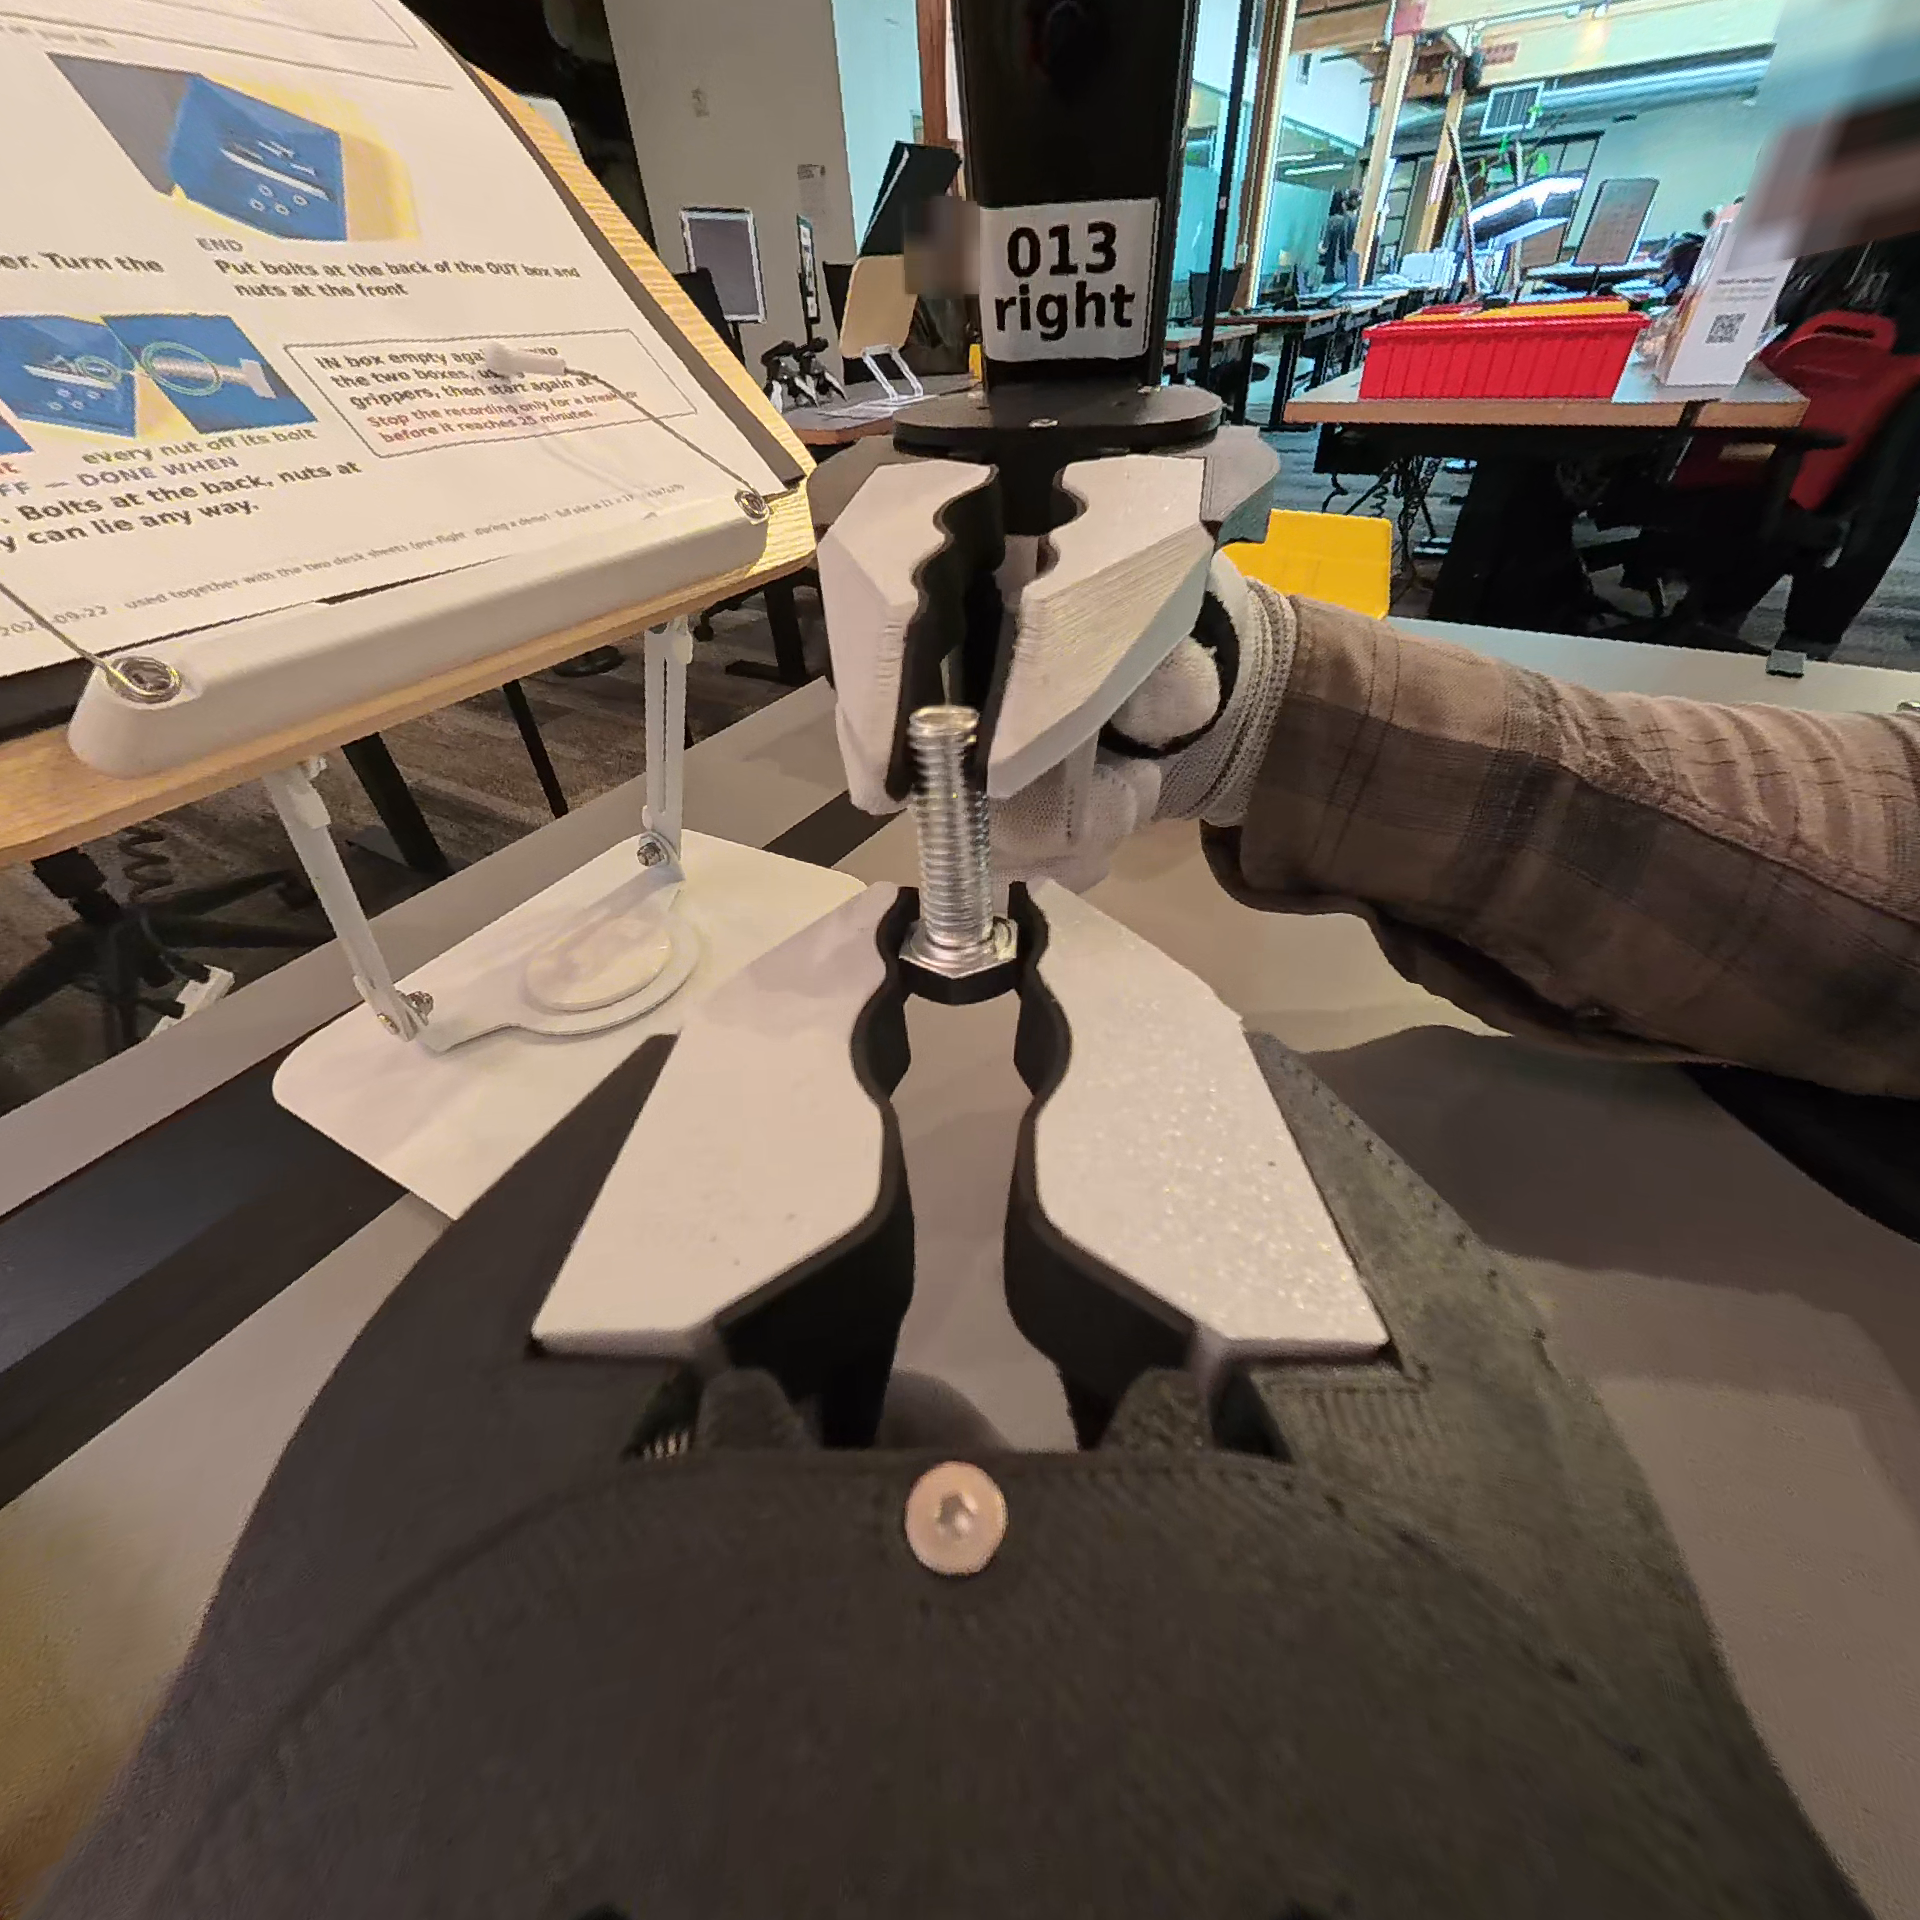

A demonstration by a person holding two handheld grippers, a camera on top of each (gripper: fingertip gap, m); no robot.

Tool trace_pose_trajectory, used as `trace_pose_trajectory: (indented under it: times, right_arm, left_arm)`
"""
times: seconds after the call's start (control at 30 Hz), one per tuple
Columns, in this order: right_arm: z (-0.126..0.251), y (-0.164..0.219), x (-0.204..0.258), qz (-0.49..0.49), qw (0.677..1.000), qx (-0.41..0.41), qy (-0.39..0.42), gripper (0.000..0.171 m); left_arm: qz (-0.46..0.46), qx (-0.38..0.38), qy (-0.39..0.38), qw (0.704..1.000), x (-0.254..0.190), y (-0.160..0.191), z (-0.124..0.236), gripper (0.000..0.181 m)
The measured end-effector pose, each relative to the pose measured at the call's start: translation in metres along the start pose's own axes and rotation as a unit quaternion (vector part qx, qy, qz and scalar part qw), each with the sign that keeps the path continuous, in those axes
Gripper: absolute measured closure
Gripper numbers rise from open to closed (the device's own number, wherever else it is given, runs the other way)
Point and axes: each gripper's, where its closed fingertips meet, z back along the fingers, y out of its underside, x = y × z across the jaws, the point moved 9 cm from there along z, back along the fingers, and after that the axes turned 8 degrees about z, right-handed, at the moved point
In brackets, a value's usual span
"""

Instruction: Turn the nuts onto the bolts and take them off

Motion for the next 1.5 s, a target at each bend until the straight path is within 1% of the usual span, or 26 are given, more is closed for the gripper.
trace_pose_trajectory:
  times: [0.27, 0.47, 0.57, 0.67, 0.73, 0.8, 0.83, 0.93, 1.03, 1.13, 1.23, 1.3, 1.37, 1.5]
  right_arm:
    - [-0.003, 0.001, 0.002, -0.003, 1.000, 0.008, -0.014, 0.165]
    - [-0.003, 0.001, 0.007, -0.014, 0.999, -0.007, -0.051, 0.164]
    - [-0.003, 0.000, 0.008, -0.016, 0.998, -0.010, -0.061, 0.164]
    - [-0.003, -0.001, 0.009, -0.015, 0.998, -0.008, -0.061, 0.164]
    - [-0.004, -0.002, 0.007, -0.016, 0.999, -0.004, -0.046, 0.164]
    - [-0.004, -0.004, 0.005, -0.010, 1.000, 0.008, -0.019, 0.136]
    - [-0.002, -0.007, 0.004, -0.009, 1.000, 0.012, -0.010, 0.132]
    - [0.005, -0.021, 0.007, 0.015, 1.000, 0.018, 0.006, 0.134]
    - [0.011, -0.042, 0.008, 0.037, 0.998, 0.034, 0.048, 0.135]
    - [0.015, -0.057, 0.007, 0.045, 0.992, 0.084, 0.078, 0.134]
    - [0.015, -0.055, 0.008, 0.047, 0.973, 0.203, 0.094, 0.134]
    - [0.015, -0.041, 0.018, 0.049, 0.953, 0.283, 0.093, 0.134]
    - [0.017, -0.018, 0.028, 0.040, 0.935, 0.340, 0.095, 0.134]
    - [0.021, 0.036, 0.046, -0.011, 0.924, 0.367, 0.105, 0.138]
  left_arm:
    - [-0.007, 0.008, 0.010, 1.000, -0.002, 0.002, -0.002, 0.166]
    - [0.015, 0.012, 0.074, 0.997, -0.008, 0.002, 0.001, 0.166]
    - [0.020, 0.012, 0.091, 0.996, -0.010, 0.002, 0.002, 0.166]
    - [0.019, 0.011, 0.094, 0.995, -0.010, 0.002, 0.001, 0.167]
    - [0.019, 0.004, 0.086, 0.996, -0.008, 0.002, 0.002, 0.167]
    - [0.019, 0.003, 0.077, 0.997, -0.005, 0.004, 0.003, 0.166]
    - [0.021, 0.003, 0.069, 0.997, -0.002, 0.005, 0.004, 0.167]
    - [0.034, -0.003, 0.057, 0.998, 0.005, 0.009, 0.005, 0.167]
    - [0.037, -0.003, 0.046, 0.998, 0.010, 0.012, 0.006, 0.167]
    - [0.040, 0.000, 0.037, 0.999, 0.015, 0.017, 0.007, 0.166]
    - [0.035, 0.009, 0.027, 0.999, 0.018, 0.020, 0.008, 0.166]
    - [0.034, 0.011, 0.020, 0.999, 0.020, 0.020, 0.009, 0.166]
    - [0.034, 0.009, 0.013, 0.999, 0.023, 0.021, 0.011, 0.167]
    - [0.019, 0.027, -0.002, 0.999, 0.026, 0.025, 0.012, 0.167]
